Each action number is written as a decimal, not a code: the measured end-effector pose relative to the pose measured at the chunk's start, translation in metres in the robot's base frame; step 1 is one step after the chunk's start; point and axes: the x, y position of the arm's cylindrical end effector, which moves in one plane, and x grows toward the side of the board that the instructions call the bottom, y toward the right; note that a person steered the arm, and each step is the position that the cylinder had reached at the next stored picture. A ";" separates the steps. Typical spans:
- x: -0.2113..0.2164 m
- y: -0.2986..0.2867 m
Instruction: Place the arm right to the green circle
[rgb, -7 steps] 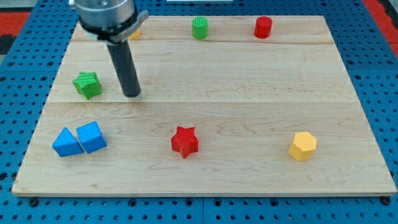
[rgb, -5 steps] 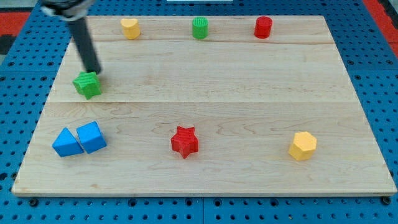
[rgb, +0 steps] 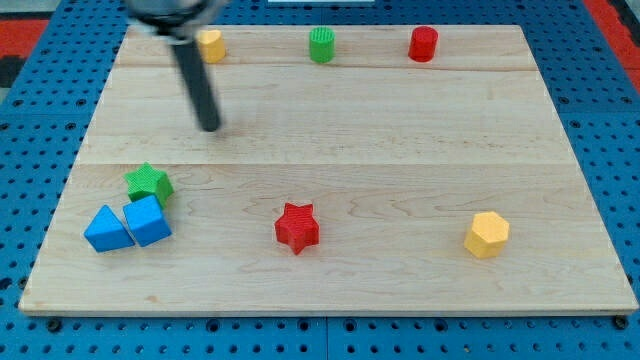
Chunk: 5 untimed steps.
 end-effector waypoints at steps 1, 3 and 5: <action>-0.025 0.110; -0.150 0.106; -0.185 0.110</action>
